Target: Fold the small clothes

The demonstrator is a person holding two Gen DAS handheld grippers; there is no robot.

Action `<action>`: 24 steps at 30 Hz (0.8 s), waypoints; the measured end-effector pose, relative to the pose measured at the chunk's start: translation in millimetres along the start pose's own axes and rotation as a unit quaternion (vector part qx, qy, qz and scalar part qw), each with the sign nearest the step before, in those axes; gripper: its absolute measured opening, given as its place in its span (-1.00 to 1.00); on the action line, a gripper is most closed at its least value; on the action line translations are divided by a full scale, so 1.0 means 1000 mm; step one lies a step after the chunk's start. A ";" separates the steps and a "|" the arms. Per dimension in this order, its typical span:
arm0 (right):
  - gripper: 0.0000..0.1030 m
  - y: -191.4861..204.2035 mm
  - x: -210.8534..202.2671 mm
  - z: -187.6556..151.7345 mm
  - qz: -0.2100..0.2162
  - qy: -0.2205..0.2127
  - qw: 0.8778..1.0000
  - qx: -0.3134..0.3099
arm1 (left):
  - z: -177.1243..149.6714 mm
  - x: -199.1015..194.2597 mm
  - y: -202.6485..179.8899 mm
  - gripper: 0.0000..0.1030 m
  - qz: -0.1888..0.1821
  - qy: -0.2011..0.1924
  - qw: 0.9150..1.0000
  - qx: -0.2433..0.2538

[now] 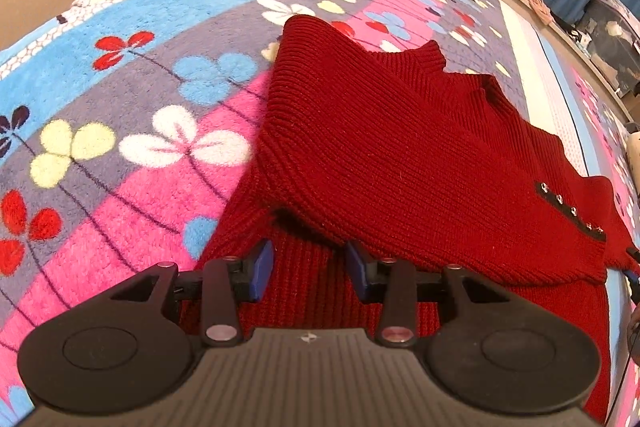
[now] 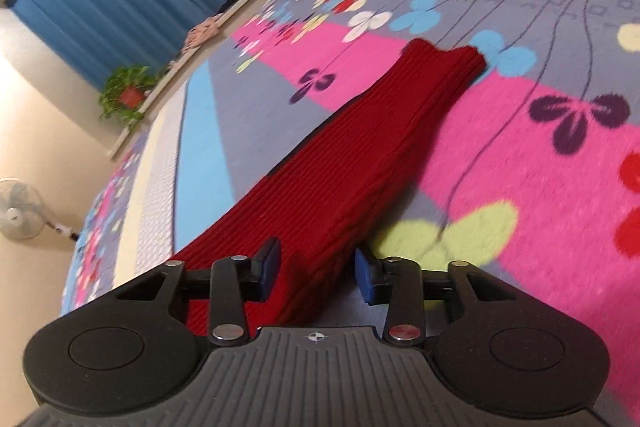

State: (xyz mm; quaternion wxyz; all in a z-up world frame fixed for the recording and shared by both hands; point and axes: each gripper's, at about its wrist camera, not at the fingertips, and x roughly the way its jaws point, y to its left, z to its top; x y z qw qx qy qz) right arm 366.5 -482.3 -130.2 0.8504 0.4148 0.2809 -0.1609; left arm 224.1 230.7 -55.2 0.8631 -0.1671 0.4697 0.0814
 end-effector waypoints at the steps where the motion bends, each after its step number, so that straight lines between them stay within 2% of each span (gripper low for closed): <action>1: -0.24 0.001 0.001 0.002 -0.008 -0.001 1.000 -0.003 | 0.000 0.000 0.000 -0.12 0.000 0.000 1.000 0.001; 3: -0.31 0.002 -0.004 0.004 -0.030 -0.001 0.999 -0.016 | 0.000 0.000 -0.001 -0.12 0.001 0.002 1.000 0.005; 5: -0.33 0.012 -0.008 0.004 -0.069 -0.008 0.996 -0.048 | 0.000 -0.001 0.000 -0.12 -0.001 0.004 1.000 0.009; 7: -0.57 0.027 -0.008 0.003 -0.104 -0.017 0.991 -0.079 | 0.001 -0.001 0.002 -0.12 -0.005 0.006 1.000 0.009; 8: -0.67 0.035 -0.013 0.003 -0.111 -0.030 0.989 -0.092 | 0.001 -0.002 0.003 -0.12 -0.008 0.007 1.000 0.010; 10: -0.73 0.062 -0.023 0.001 -0.115 -0.067 0.981 -0.140 | 0.001 -0.003 0.005 -0.12 -0.013 0.010 1.000 0.008; 12: -0.74 0.099 -0.037 -0.011 -0.109 -0.105 0.966 -0.208 | 0.002 -0.004 0.006 -0.12 -0.017 0.013 1.000 0.004; 14: -0.75 0.151 -0.055 -0.038 -0.086 -0.145 0.939 -0.300 | 0.003 -0.006 0.009 -0.12 -0.023 0.015 1.000 -0.004; 15: -0.75 0.177 -0.069 -0.059 -0.057 -0.161 0.922 -0.348 | 0.004 -0.007 0.011 -0.12 -0.026 0.016 0.999 -0.010; 16: -0.75 0.202 -0.084 -0.086 -0.017 -0.175 0.901 -0.397 | 0.005 -0.008 0.014 -0.12 -0.029 0.017 0.999 -0.017; 18: -0.74 0.242 -0.122 -0.154 0.089 -0.181 0.842 -0.500 | 0.007 -0.009 0.018 -0.12 -0.035 0.019 0.999 -0.030; 19: -0.73 0.255 -0.143 -0.195 0.155 -0.166 0.806 -0.546 | 0.008 -0.010 0.021 -0.12 -0.039 0.021 0.998 -0.039; 20: -0.68 0.261 -0.156 -0.225 0.207 -0.139 0.781 -0.572 | 0.009 -0.011 0.023 -0.12 -0.044 0.022 0.998 -0.047; 21: -0.51 0.264 -0.164 -0.255 0.255 -0.091 0.757 -0.595 | 0.010 -0.013 0.026 -0.12 -0.050 0.023 0.997 -0.055; 22: -0.44 0.263 -0.167 -0.287 0.291 -0.017 0.727 -0.622 | 0.011 -0.015 0.028 -0.12 -0.056 0.022 0.996 -0.061; 23: -0.44 0.260 -0.166 -0.310 0.302 0.031 0.703 -0.643 | 0.013 -0.018 0.031 -0.12 -0.060 0.018 0.996 -0.062; 24: -0.42 0.254 -0.163 -0.329 0.294 0.064 0.689 -0.659 | 0.015 -0.021 0.033 -0.12 -0.061 0.014 0.996 -0.063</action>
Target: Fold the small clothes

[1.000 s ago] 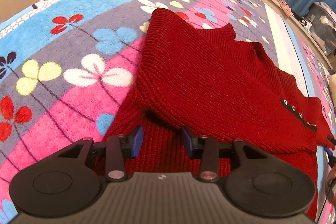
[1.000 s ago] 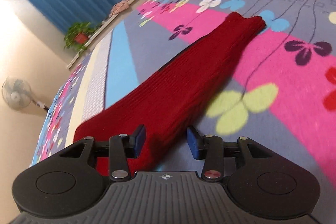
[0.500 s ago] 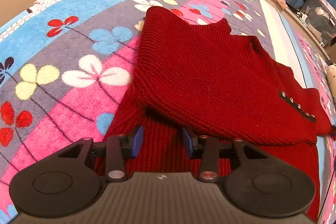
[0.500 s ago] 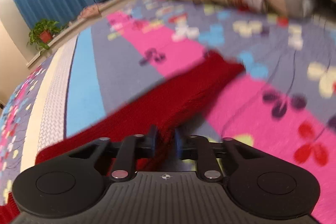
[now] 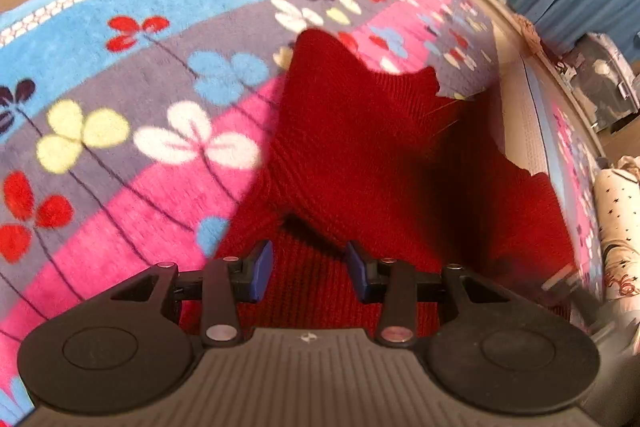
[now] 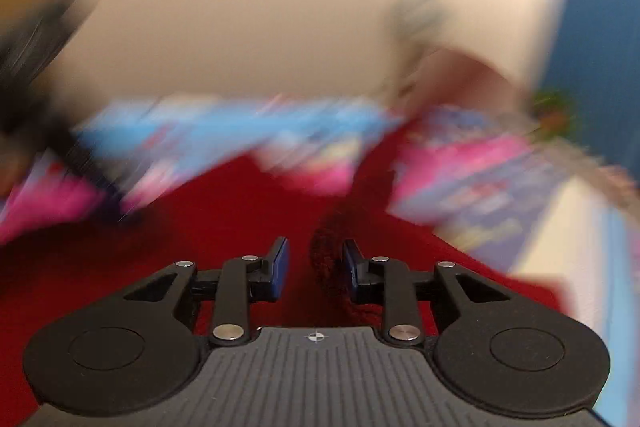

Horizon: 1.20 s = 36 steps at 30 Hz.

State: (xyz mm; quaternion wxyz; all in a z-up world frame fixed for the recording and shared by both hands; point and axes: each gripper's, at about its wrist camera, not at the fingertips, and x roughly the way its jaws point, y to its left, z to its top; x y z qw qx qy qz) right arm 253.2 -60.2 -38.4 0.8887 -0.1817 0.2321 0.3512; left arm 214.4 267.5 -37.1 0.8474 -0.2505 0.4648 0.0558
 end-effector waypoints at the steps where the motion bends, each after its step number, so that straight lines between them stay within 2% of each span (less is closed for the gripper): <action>1: -0.42 0.009 0.009 -0.010 0.011 0.044 0.999 0.003 | 0.001 -0.003 0.003 -0.10 -0.002 -0.003 1.000 -0.002; 3: -0.40 0.012 0.010 -0.024 -0.001 0.081 0.996 0.027 | 0.003 -0.008 0.008 -0.10 -0.007 -0.008 1.000 -0.008; 5: -0.29 0.002 -0.006 -0.037 -0.031 0.087 0.994 0.065 | 0.005 -0.010 0.013 -0.10 -0.001 -0.015 1.000 -0.012; 10: -0.23 -0.018 -0.079 -0.075 -0.088 0.114 0.978 0.152 | 0.011 -0.019 0.020 -0.10 -0.008 -0.062 0.998 -0.028; 12: -0.19 -0.007 -0.117 -0.093 -0.108 0.119 0.972 0.170 | 0.012 -0.015 0.014 -0.10 -0.020 -0.071 0.997 -0.014; 14: -0.15 -0.007 -0.157 -0.112 -0.132 0.123 0.965 0.188 | 0.010 0.004 0.011 -0.10 0.002 -0.043 0.999 0.002; 15: -0.14 -0.006 -0.176 -0.121 -0.142 0.124 0.962 0.196 | 0.007 0.013 0.011 -0.02 0.022 -0.030 0.999 0.010; 16: -0.13 -0.008 -0.195 -0.129 -0.152 0.124 0.959 0.206 | 0.004 0.016 0.009 0.12 0.036 -0.032 0.999 0.021; 17: -0.13 -0.010 -0.211 -0.135 -0.159 0.124 0.957 0.211 | 0.003 0.012 0.004 0.11 0.051 -0.043 0.997 0.035; 20: -0.05 -0.017 -0.255 -0.142 -0.190 0.114 0.951 0.215 | -0.004 -0.012 -0.016 0.04 0.088 -0.100 0.987 0.086; 25: 0.11 -0.028 -0.307 -0.147 -0.222 0.076 0.940 0.247 | -0.021 -0.048 -0.024 0.04 0.050 -0.131 0.985 0.103; 29: 0.13 -0.026 -0.311 -0.150 -0.226 0.066 0.942 0.239 | -0.047 -0.089 -0.029 0.06 0.078 -0.177 0.967 0.169; 30: 0.13 -0.027 -0.311 -0.150 -0.224 0.065 0.943 0.237 | -0.054 -0.099 -0.028 0.06 0.084 -0.182 0.964 0.173; 33: 0.13 -0.029 -0.318 -0.152 -0.208 0.051 0.947 0.240 | -0.071 -0.133 -0.018 0.07 0.084 -0.183 0.965 0.169; 36: 0.14 -0.031 -0.318 -0.159 -0.191 0.029 0.948 0.253 | -0.103 -0.169 -0.009 0.10 0.086 -0.199 0.957 0.191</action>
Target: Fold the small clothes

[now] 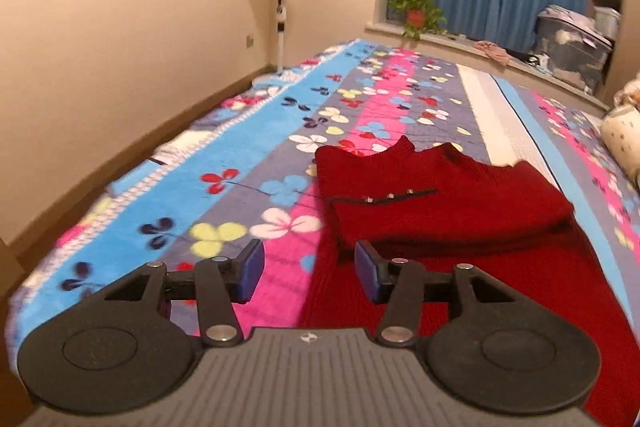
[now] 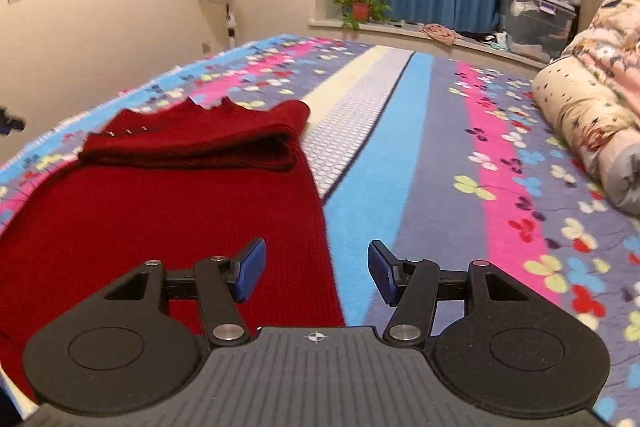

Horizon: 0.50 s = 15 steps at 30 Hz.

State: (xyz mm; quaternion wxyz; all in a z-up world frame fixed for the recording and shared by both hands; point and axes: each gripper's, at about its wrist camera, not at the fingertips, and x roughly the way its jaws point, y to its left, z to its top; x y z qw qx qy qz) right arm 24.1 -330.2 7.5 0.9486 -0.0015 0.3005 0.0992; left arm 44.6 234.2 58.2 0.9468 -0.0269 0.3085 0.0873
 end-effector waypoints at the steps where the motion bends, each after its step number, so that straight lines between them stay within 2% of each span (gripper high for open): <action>1: 0.14 -0.003 0.002 -0.007 0.005 -0.001 1.000 0.013 | -0.012 -0.013 0.001 0.12 0.000 -0.002 1.000 0.005; 4: 0.13 -0.008 0.015 -0.026 0.002 0.036 0.999 0.033 | -0.055 -0.033 0.001 0.12 -0.017 0.019 1.000 0.012; 6: 0.13 -0.009 0.020 -0.026 0.005 0.046 0.998 0.053 | -0.081 -0.034 0.000 0.12 -0.022 0.051 0.998 0.019; 8: 0.13 -0.008 0.022 -0.023 0.022 0.041 0.998 0.043 | -0.098 -0.032 0.006 0.12 -0.021 0.084 0.996 -0.010; 10: 0.13 -0.008 0.024 -0.020 0.003 0.036 0.999 0.032 | -0.109 -0.030 0.015 0.12 -0.023 0.102 0.993 -0.048; 12: 0.13 -0.015 0.030 -0.018 -0.005 0.052 0.997 0.059 | -0.118 -0.026 0.022 0.07 -0.016 0.124 0.989 -0.075; 15: 0.13 -0.023 0.041 -0.019 -0.005 0.085 0.991 0.101 | -0.132 -0.025 0.027 0.04 -0.026 0.143 0.985 -0.098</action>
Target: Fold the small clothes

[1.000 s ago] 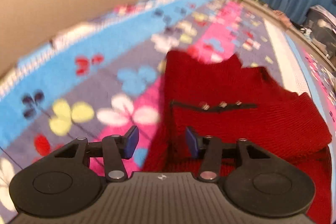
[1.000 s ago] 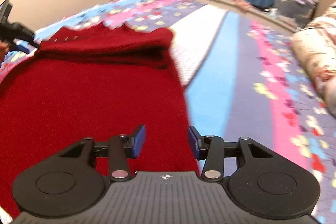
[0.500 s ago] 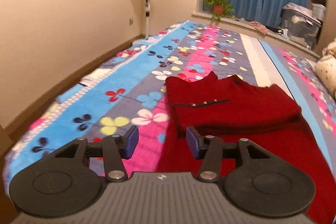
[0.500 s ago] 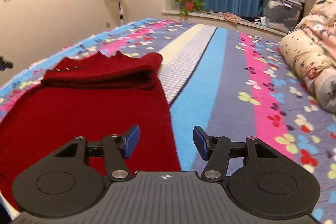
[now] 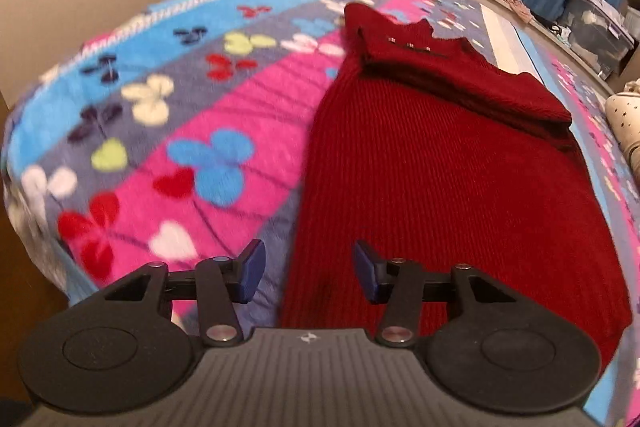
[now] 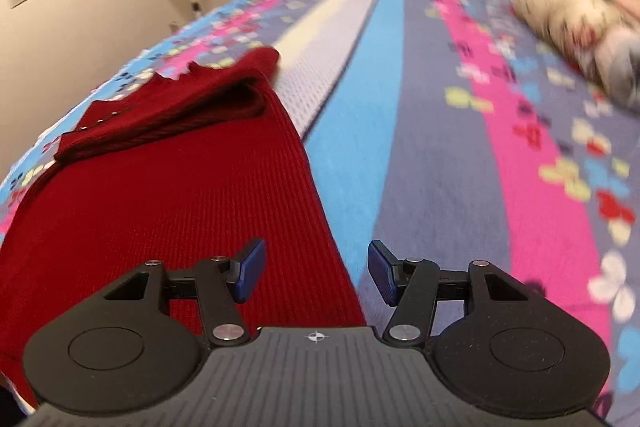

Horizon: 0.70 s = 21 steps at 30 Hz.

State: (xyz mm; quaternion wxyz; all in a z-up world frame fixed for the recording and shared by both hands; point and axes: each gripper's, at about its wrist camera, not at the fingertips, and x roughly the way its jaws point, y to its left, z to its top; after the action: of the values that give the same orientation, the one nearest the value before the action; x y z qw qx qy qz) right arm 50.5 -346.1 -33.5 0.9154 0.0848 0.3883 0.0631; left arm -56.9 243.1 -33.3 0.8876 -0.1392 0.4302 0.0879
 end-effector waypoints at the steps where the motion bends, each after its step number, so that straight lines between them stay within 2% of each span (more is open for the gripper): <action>1: 0.13 0.000 0.004 0.000 -0.001 0.010 1.000 0.005 | 0.000 0.001 0.001 0.04 -0.004 0.004 1.000 -0.003; 8: 0.13 -0.005 0.028 -0.017 -0.009 0.079 0.997 0.019 | -0.006 0.012 0.012 0.01 -0.014 0.043 0.999 -0.026; 10: 0.13 -0.007 0.034 -0.023 -0.006 0.100 0.995 0.024 | -0.010 0.017 0.013 -0.01 -0.003 0.059 0.998 -0.020; 12: 0.14 -0.006 0.036 -0.026 -0.007 0.108 0.994 0.020 | -0.015 0.023 0.011 -0.02 0.004 0.076 0.997 -0.010; 15: 0.17 -0.004 0.037 -0.028 -0.006 0.107 0.994 0.017 | -0.019 0.023 0.005 -0.05 0.008 0.073 0.997 0.013; 16: 0.18 -0.004 0.037 -0.028 -0.005 0.106 0.994 0.017 | -0.020 0.022 0.004 -0.15 0.006 0.072 0.997 0.017; 19: 0.17 -0.003 0.038 -0.027 -0.003 0.103 0.995 0.013 | -0.022 0.019 0.002 -0.64 -0.015 0.069 0.997 0.022; 20: 0.12 -0.002 0.037 -0.027 -0.004 0.100 0.995 0.010 | -0.022 0.017 -0.001 -0.72 -0.015 0.064 0.997 0.030; 21: -0.01 -0.001 0.037 -0.027 -0.003 0.099 0.995 0.006 | -0.023 0.015 -0.003 -0.73 -0.017 0.060 0.997 0.039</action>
State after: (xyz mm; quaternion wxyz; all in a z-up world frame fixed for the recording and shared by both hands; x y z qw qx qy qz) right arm 56.3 -337.4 -78.3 0.8723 0.0826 0.4773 0.0664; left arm -63.8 233.1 -57.8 0.8661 -0.1174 0.4835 0.0474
